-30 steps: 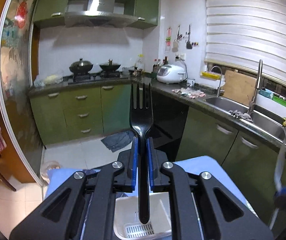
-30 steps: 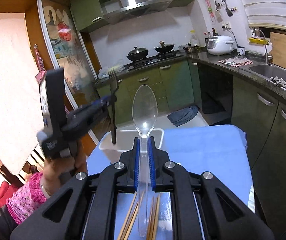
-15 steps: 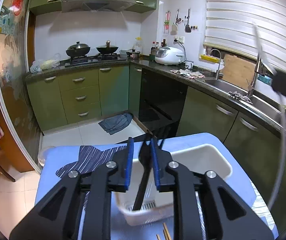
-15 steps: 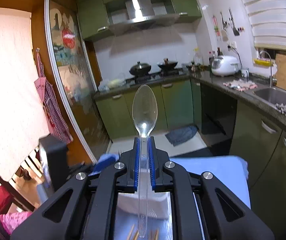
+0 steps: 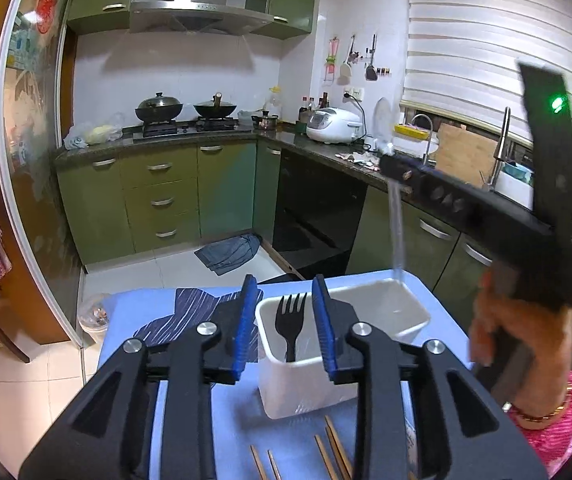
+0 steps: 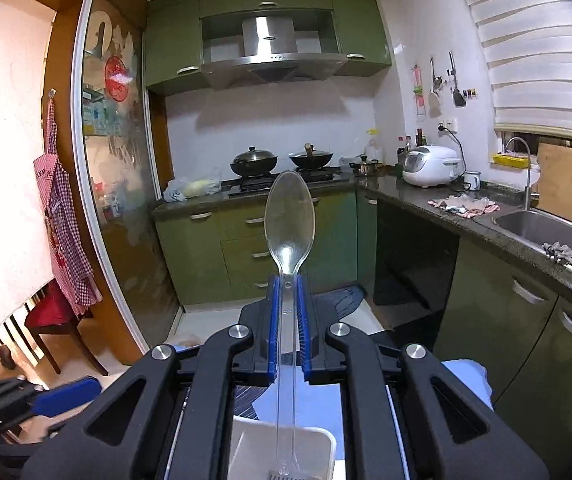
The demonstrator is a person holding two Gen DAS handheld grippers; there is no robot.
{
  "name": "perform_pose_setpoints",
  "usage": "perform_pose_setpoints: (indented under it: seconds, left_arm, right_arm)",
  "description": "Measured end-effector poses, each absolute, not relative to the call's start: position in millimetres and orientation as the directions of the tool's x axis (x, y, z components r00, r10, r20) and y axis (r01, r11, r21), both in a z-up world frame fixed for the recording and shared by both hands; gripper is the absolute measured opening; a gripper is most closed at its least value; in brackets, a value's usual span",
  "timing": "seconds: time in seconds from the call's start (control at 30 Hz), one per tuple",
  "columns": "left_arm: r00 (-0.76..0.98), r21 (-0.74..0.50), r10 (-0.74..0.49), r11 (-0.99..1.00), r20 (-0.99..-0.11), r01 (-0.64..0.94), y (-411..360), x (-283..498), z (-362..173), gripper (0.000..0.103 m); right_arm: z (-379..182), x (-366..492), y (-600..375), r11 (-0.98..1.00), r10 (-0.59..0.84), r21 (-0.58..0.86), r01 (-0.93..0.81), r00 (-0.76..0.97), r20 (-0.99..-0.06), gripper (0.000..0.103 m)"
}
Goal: Organize utensils
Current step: 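Drop the fork into the white holder with the left tool while the right carries the spoon over, then lower the spoon into the holder and open the right tool while the left withdraws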
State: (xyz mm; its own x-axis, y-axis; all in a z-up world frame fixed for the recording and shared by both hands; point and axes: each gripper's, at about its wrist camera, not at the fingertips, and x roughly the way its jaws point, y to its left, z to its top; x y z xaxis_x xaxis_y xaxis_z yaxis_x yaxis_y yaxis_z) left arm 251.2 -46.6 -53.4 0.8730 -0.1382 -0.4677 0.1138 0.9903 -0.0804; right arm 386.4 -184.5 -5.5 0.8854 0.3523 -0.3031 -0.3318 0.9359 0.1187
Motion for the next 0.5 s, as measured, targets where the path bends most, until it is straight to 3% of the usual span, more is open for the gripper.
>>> perform_pose_setpoints:
  seconds: [0.5]
  left_arm:
    - [0.858, -0.09, -0.162, 0.987, -0.487, 0.136, -54.7, 243.6, -53.6, 0.029]
  right_arm:
    - [-73.6, 346.1, -206.8, 0.936, 0.343, 0.049, -0.348, 0.878, -0.333, 0.01]
